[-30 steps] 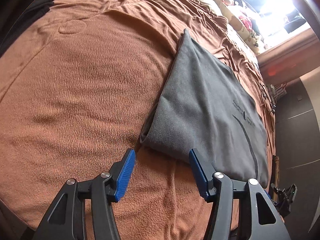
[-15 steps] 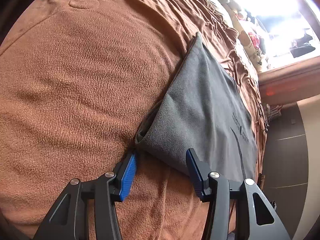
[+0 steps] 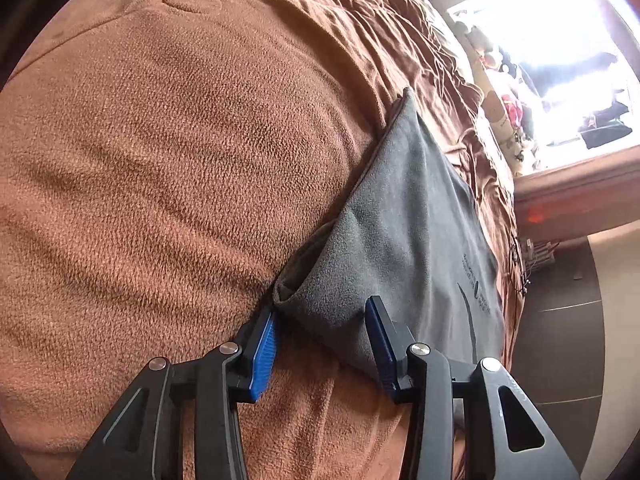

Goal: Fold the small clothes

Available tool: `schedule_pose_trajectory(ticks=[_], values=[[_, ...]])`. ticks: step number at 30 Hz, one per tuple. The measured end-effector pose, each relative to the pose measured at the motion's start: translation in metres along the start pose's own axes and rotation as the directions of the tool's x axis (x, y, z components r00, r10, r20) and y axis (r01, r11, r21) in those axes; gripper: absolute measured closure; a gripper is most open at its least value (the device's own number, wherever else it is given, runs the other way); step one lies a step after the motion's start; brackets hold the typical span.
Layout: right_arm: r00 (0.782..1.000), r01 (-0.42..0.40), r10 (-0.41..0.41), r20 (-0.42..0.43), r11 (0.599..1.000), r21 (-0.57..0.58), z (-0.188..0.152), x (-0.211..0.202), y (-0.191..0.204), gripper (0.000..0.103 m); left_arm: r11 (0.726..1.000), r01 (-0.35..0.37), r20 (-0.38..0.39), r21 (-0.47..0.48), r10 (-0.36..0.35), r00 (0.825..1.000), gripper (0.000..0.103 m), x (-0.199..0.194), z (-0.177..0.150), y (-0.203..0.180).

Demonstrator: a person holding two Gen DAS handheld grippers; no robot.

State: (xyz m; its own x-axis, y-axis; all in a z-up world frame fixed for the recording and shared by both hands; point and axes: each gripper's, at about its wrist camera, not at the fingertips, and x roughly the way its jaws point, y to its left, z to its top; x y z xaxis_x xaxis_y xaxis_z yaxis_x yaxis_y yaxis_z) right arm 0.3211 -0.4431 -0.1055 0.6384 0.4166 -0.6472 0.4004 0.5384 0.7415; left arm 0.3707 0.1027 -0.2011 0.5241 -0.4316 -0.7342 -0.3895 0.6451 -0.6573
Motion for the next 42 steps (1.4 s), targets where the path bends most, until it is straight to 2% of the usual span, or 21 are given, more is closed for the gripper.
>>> schedule_pose_trajectory(ticks=[4,6,8,11,18,31,42], values=[[1.000,0.001,-0.001,0.003,1.000,-0.003,-0.002,0.000,-0.003,0.085,1.000,-0.003,-0.001,-0.006,0.003,1.000,0.063,0.001,0.000,0.005],[1.000,0.002,-0.002,0.010,1.000,-0.005,-0.001,-0.002,-0.003,0.092,1.000,-0.009,0.007,-0.010,0.009,1.000,0.069,0.003,0.003,0.006],[1.000,-0.011,0.011,0.021,1.000,-0.015,-0.001,-0.005,-0.001,0.098,0.999,-0.032,0.020,-0.004,0.032,0.999,0.086,0.003,0.005,0.005],[0.999,-0.019,0.022,0.044,0.998,-0.065,-0.001,-0.013,0.006,0.099,0.999,-0.034,0.033,0.015,0.033,0.999,0.095,-0.001,0.006,0.003],[0.995,-0.049,0.058,0.082,0.992,-0.113,-0.005,-0.034,0.011,0.101,0.997,0.001,0.097,0.077,-0.008,0.995,0.097,-0.026,0.001,-0.005],[0.995,-0.061,0.074,0.069,0.984,-0.169,-0.022,-0.053,0.020,0.101,0.992,0.078,0.136,0.103,-0.092,0.986,0.098,-0.075,-0.012,-0.003],[0.996,-0.061,0.073,0.058,0.979,-0.194,-0.048,-0.071,0.018,0.101,0.989,0.101,0.177,0.105,-0.119,0.977,0.098,-0.117,-0.032,0.021]])
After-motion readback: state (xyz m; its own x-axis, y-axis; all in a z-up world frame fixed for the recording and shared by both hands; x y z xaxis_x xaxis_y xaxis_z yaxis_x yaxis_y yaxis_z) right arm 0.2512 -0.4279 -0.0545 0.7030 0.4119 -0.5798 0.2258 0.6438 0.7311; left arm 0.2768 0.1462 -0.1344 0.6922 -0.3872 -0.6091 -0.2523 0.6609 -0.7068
